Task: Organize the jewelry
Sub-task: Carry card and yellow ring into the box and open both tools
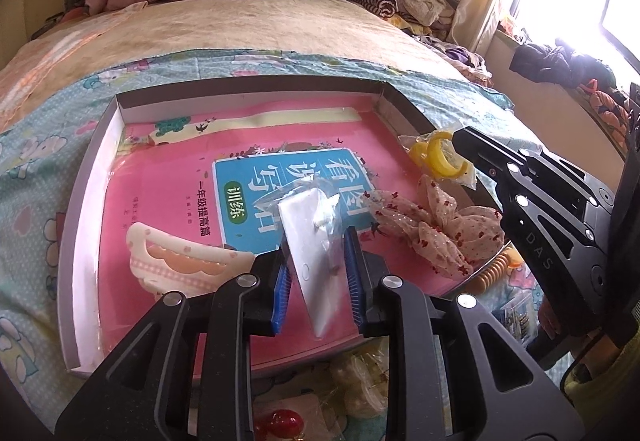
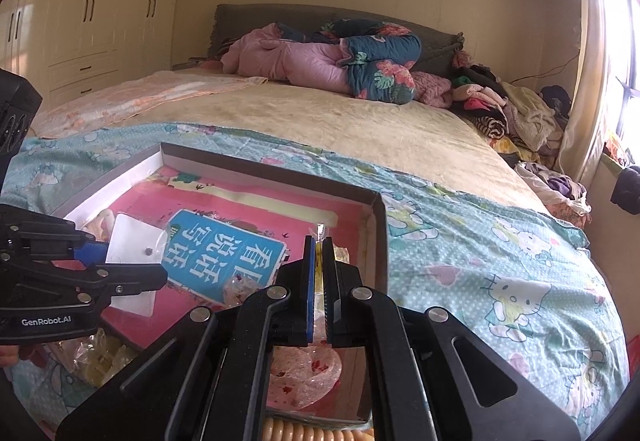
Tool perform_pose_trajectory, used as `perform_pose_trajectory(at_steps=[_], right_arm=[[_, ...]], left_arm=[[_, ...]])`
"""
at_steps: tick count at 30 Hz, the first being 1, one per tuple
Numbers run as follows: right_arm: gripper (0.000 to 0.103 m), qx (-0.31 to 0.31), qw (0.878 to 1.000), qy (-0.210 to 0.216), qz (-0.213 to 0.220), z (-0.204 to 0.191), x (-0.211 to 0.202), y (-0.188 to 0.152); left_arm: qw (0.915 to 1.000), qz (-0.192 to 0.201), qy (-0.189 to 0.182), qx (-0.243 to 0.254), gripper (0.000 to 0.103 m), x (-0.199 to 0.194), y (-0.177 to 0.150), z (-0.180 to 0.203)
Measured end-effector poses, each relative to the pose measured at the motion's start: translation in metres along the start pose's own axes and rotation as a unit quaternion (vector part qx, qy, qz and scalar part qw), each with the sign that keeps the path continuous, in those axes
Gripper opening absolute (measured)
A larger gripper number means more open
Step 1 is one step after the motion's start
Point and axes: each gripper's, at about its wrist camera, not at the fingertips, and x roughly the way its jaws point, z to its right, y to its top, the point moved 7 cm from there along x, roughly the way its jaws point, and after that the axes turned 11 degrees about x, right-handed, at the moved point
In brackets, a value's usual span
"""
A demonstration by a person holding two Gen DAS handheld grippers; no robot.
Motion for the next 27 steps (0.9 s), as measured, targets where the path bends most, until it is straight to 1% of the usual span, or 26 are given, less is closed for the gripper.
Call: perform_pose_trajectory(at_steps=[3,5,10,12,14,18,24,27], right_arm=[[0.004,0.005,1.000,0.011,-0.007,-0.002,0.001,-0.003],[0.005,0.008,1.000,0.016,-0.010,-0.004,0.001,-0.004],[0.006,0.020,0.999,0.039,-0.028,-0.008,0.002,-0.008],[0.007,0.021,0.998,0.044,-0.033,-0.010,0.002,-0.009],[0.010,0.024,0.998,0.049,-0.038,-0.011,0.002,-0.010],[0.010,0.030,0.997,0.057,-0.045,-0.012,-0.001,-0.014],[0.011,0.043,0.996,0.064,-0.053,-0.013,-0.007,-0.020],[0.018,0.046,0.995,0.066,-0.058,-0.013,-0.010,-0.023]], left_arm=[[1.0000,0.000,0.004,-0.001,0.017,-0.001,-0.002,-0.002],[1.0000,0.001,0.007,-0.002,0.020,-0.003,-0.003,-0.004],[0.9998,0.010,0.014,-0.004,0.033,-0.014,-0.004,-0.009],[0.9997,0.014,0.019,-0.004,0.035,-0.018,-0.005,-0.011],[0.9996,0.018,0.020,-0.011,0.035,-0.024,-0.006,-0.013],[0.9992,0.025,0.030,-0.013,0.037,-0.033,-0.009,-0.017],[0.9987,0.031,0.032,-0.025,0.044,-0.042,-0.012,-0.021],[0.9983,0.037,0.037,-0.027,0.047,-0.049,-0.013,-0.021]])
